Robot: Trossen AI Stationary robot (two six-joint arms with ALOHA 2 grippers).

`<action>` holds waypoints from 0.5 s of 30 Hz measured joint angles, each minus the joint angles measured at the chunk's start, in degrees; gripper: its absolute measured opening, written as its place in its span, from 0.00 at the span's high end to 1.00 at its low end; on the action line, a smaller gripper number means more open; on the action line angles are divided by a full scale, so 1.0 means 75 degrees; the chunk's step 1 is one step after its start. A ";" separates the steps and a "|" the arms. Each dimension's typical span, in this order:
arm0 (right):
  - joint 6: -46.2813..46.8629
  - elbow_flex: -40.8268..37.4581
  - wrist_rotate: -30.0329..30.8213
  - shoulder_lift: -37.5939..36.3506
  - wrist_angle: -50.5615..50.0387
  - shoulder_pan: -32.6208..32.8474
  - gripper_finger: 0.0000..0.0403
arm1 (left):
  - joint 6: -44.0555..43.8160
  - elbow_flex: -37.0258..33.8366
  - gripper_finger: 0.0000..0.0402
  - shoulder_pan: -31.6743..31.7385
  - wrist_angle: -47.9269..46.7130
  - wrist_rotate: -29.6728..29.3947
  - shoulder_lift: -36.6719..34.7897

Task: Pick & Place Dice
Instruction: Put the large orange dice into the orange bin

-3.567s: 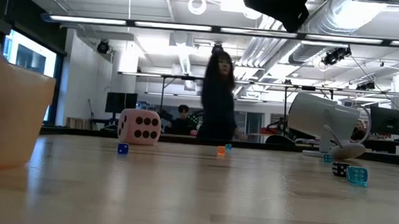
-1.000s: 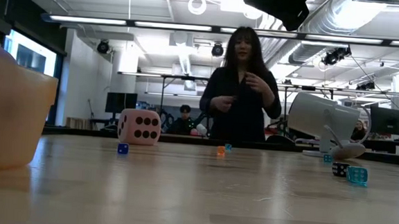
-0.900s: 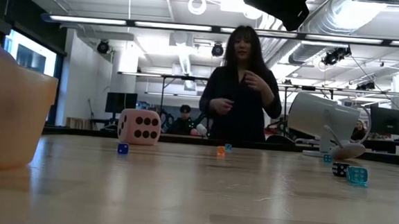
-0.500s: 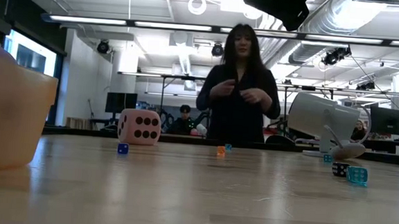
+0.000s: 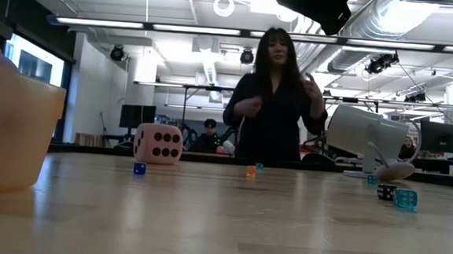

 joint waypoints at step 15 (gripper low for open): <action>0.0031 -0.0006 -0.0432 0.0292 0.1415 0.0198 0.01 | 0.1437 -0.0006 0.00 -0.0288 0.0513 -0.0003 0.0003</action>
